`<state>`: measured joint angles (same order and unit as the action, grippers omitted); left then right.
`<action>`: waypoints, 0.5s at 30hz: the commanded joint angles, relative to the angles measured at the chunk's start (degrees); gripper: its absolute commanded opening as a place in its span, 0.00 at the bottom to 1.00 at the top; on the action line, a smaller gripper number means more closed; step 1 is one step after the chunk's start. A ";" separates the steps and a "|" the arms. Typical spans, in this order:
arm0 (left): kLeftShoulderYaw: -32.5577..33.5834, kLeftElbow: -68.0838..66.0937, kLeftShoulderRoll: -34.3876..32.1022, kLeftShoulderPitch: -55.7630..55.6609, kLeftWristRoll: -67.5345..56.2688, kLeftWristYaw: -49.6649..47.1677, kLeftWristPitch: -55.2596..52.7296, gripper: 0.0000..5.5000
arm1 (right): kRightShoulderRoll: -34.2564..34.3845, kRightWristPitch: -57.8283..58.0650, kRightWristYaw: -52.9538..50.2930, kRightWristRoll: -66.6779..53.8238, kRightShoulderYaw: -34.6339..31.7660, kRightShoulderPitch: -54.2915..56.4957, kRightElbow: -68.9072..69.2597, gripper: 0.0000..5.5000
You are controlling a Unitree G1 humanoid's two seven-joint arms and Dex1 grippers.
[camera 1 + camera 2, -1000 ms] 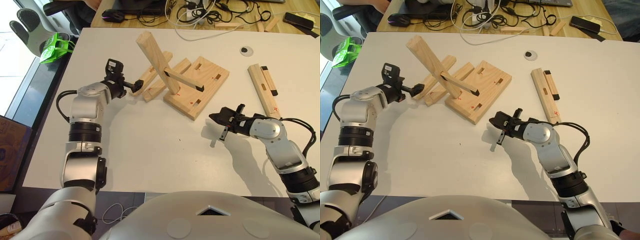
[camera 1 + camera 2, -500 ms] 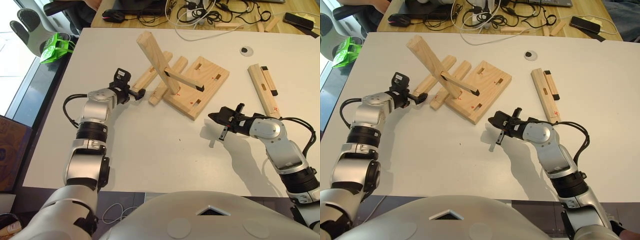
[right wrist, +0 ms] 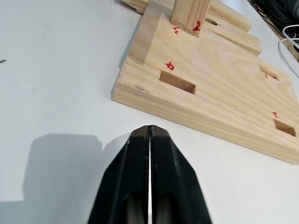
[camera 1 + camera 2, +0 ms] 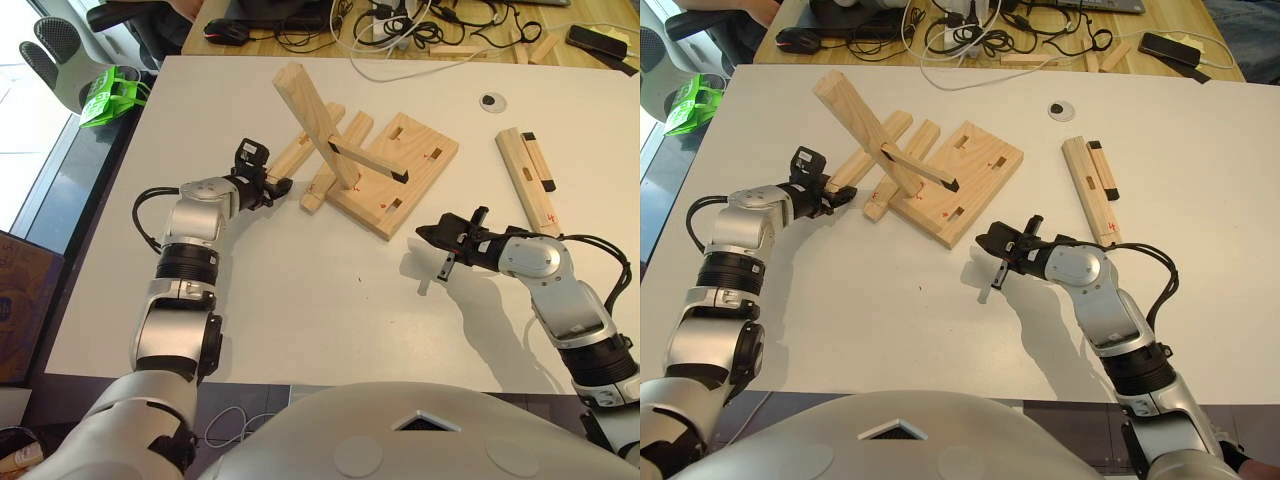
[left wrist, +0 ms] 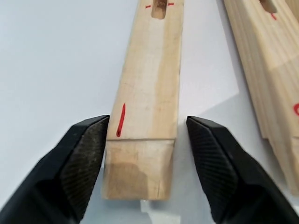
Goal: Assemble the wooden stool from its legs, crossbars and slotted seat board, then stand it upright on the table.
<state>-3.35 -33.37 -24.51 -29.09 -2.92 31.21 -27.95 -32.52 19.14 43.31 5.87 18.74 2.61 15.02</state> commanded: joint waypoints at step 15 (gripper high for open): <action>11.12 12.76 10.69 5.54 -5.49 -16.55 8.78 0.37 | 8.52 -8.65 -20.76 -8.79 -23.74 19.28 -22.00 0.00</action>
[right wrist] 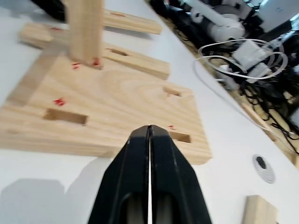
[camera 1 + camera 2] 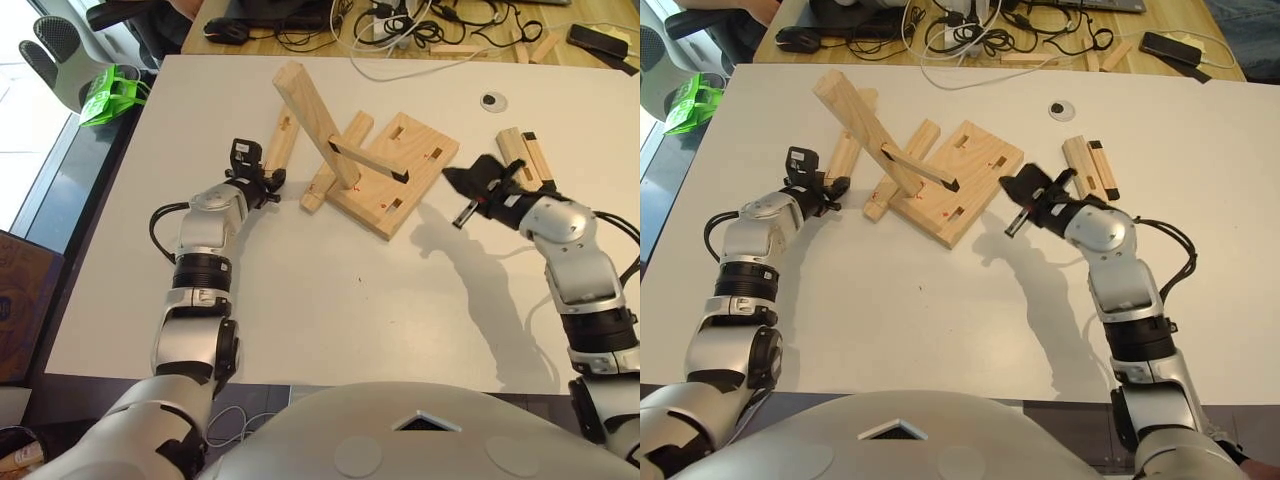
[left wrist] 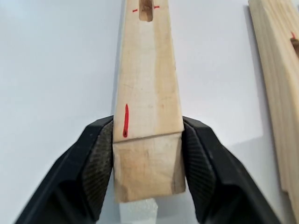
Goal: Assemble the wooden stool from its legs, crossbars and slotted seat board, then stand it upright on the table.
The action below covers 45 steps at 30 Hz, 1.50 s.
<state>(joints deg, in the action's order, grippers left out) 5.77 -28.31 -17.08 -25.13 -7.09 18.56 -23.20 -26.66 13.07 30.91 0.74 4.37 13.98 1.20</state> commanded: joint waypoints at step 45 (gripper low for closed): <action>-7.60 22.12 -8.54 -10.26 4.30 12.46 41.30 0.37 | 18.34 24.29 -0.51 -52.97 -23.90 56.48 -22.04 0.56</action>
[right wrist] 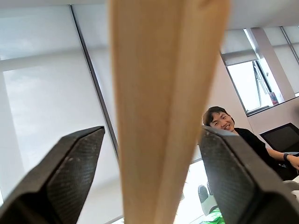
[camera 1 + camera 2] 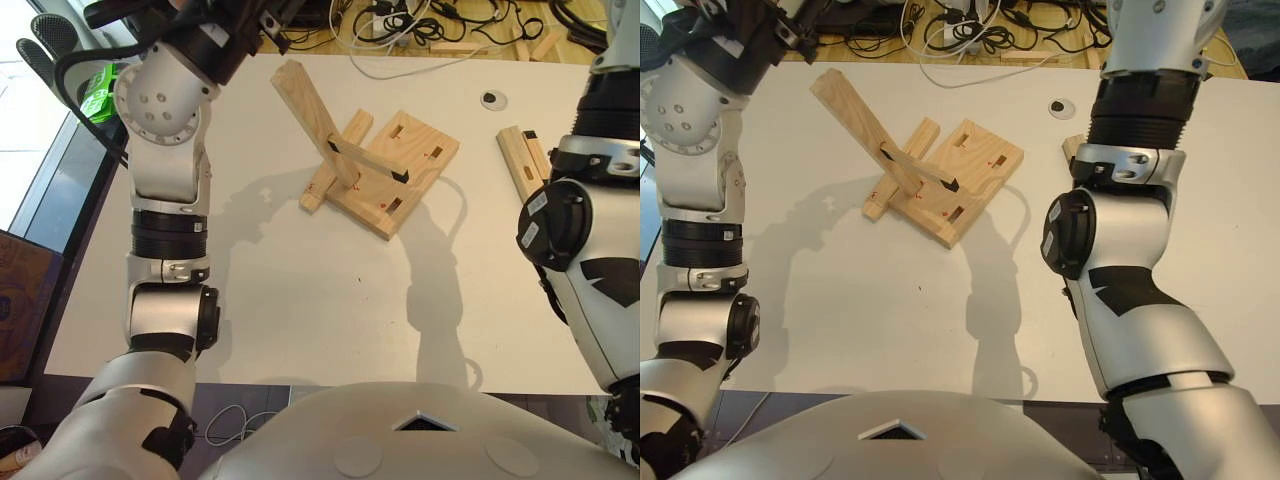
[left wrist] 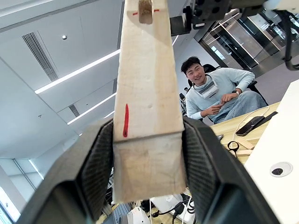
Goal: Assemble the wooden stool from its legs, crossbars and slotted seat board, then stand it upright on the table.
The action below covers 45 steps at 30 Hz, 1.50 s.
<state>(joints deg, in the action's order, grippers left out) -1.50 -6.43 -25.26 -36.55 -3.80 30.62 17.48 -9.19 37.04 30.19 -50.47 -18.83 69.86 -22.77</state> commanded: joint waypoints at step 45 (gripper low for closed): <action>-8.41 -14.99 -0.60 12.37 15.34 -1.64 -7.11 0.61 | -1.22 -6.39 -24.65 -2.98 -9.03 -28.30 24.46 0.18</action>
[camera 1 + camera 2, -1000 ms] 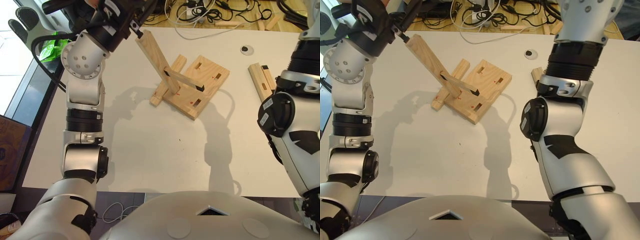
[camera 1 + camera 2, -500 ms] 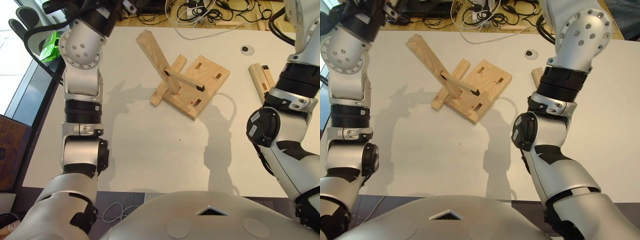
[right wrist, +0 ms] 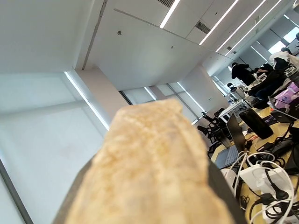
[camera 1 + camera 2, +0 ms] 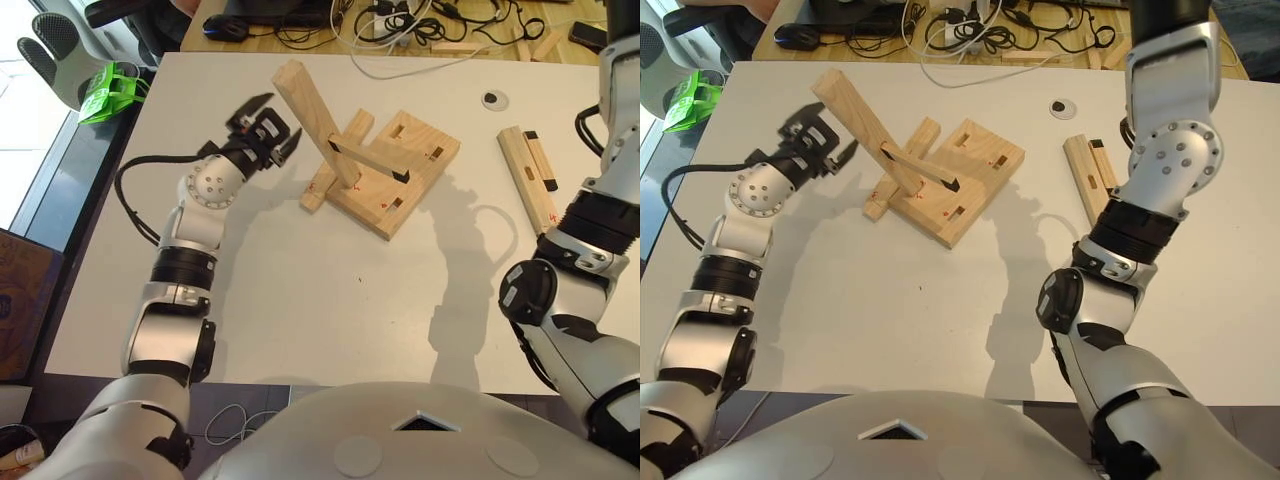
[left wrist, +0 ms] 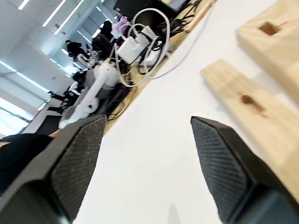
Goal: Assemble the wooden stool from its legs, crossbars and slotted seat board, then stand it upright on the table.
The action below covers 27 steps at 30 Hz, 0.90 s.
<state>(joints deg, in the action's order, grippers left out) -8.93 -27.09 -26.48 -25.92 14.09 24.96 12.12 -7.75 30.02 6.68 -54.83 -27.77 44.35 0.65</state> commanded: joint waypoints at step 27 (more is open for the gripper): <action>-6.37 40.49 4.30 17.49 -11.98 11.77 -27.16 0.61 | -10.39 19.16 -8.96 -7.29 -0.88 -31.84 15.04 0.18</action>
<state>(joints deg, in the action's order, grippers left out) -15.39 12.88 -22.04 -8.80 1.75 37.49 -14.22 -16.40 50.19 -2.11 -63.65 -27.53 13.21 16.91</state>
